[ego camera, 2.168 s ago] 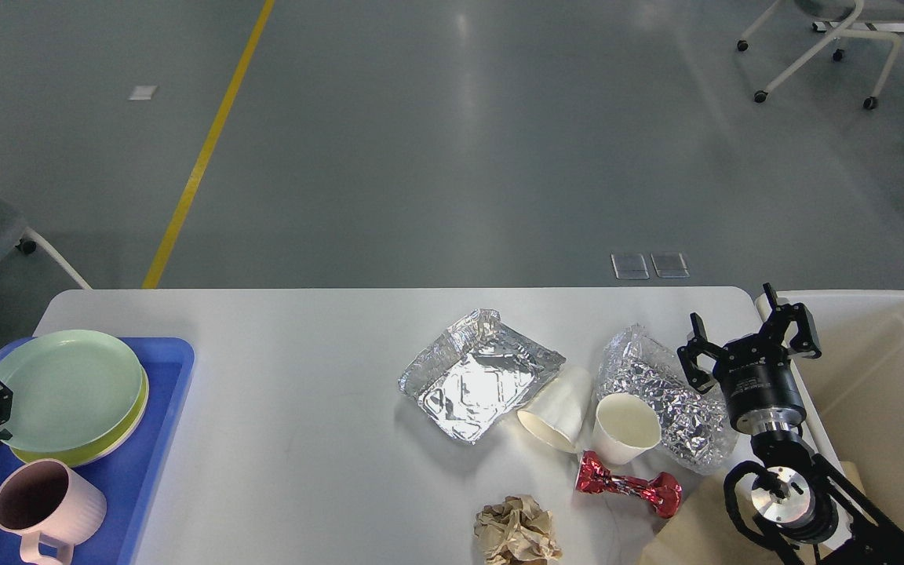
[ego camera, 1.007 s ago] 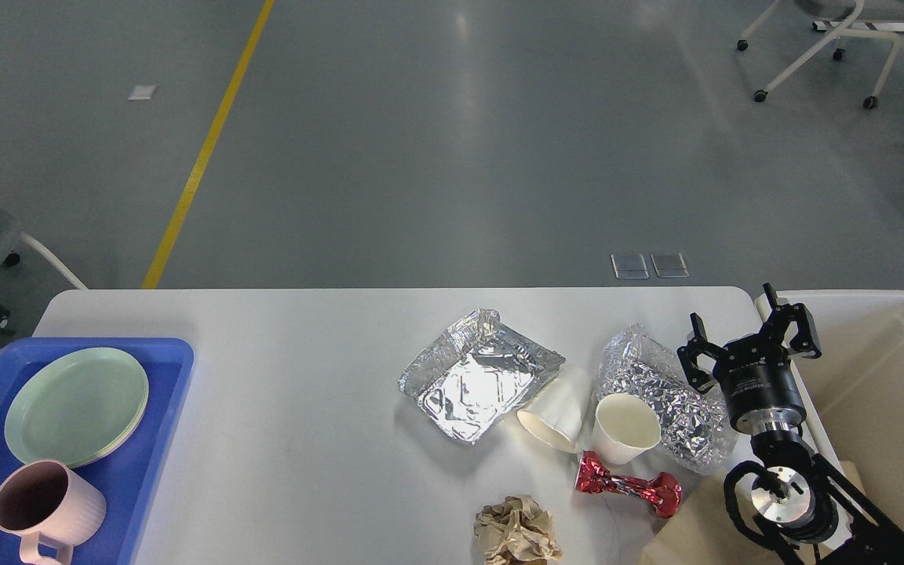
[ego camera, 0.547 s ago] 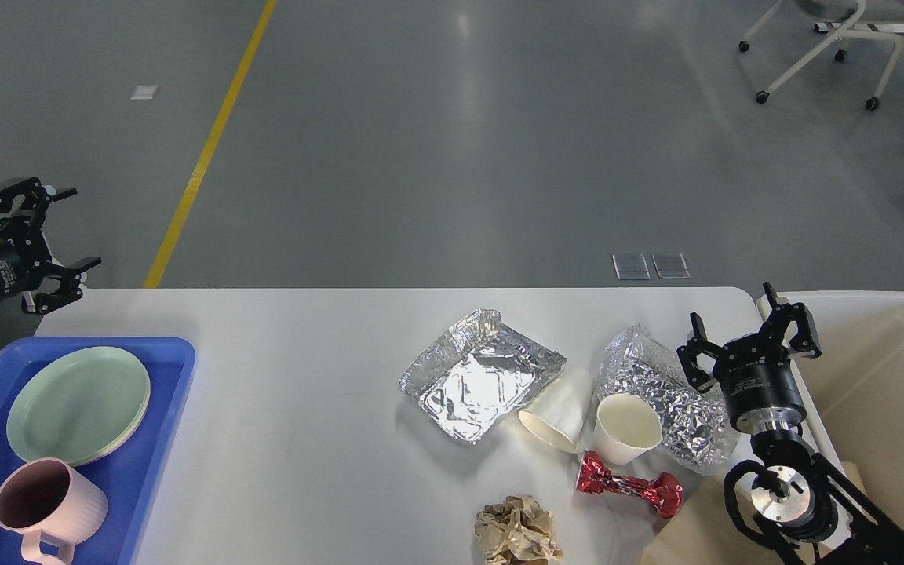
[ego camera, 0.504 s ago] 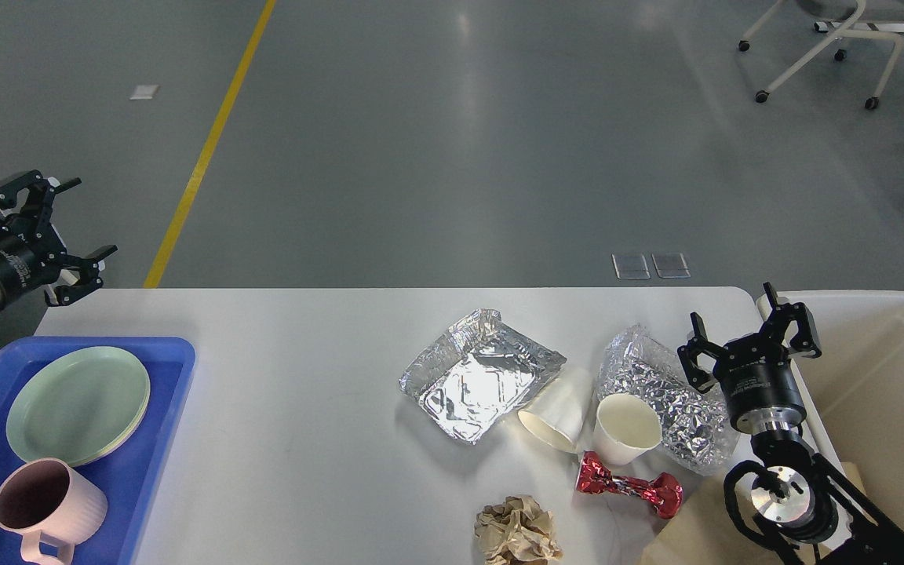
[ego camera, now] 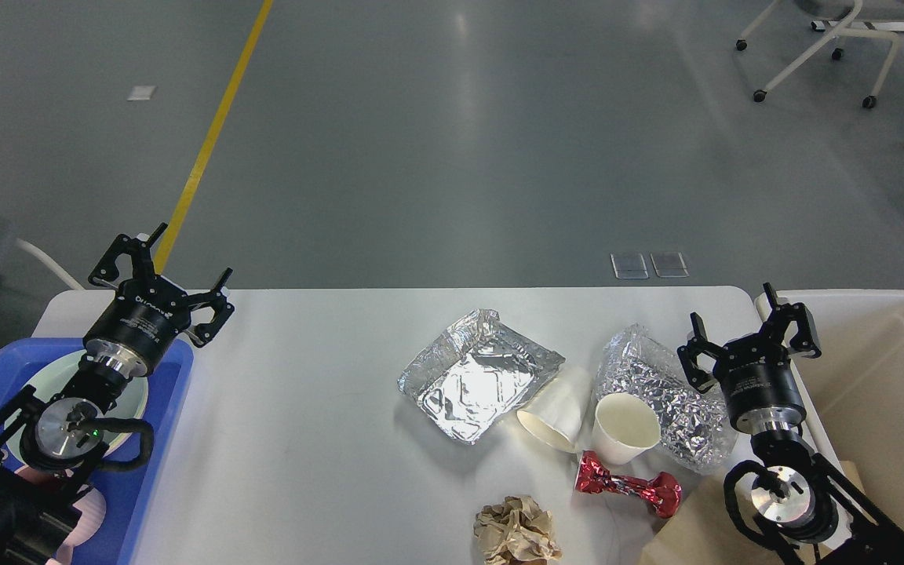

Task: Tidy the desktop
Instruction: 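Raise the left gripper and bring it back above the tray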

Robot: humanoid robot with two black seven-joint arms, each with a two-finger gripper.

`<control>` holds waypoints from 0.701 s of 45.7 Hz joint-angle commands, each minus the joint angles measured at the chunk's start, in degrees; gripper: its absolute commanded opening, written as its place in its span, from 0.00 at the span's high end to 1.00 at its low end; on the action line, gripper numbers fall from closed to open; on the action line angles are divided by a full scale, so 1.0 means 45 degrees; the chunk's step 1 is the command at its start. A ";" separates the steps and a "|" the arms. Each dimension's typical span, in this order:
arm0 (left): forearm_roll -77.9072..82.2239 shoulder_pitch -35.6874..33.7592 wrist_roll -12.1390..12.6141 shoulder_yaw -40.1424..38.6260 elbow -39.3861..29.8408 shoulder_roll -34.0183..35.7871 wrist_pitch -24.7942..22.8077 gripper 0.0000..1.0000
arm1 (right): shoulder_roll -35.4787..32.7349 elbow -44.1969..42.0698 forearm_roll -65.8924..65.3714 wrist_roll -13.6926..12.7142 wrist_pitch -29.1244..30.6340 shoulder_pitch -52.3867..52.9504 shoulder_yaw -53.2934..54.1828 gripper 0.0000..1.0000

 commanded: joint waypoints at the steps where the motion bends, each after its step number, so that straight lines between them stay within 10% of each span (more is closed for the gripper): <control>1: 0.2773 0.1788 0.0032 -0.2620 -0.1275 -0.1191 0.0419 0.04 | 0.0000 0.0020 0.0000 0.0000 0.0000 -0.0001 0.0000 0.00; 32: 0.4071 0.2748 0.0169 -0.4618 -0.1256 -0.2073 -0.0421 0.04 | 0.0000 0.0020 0.0000 0.0000 0.0000 -0.0021 0.0000 0.00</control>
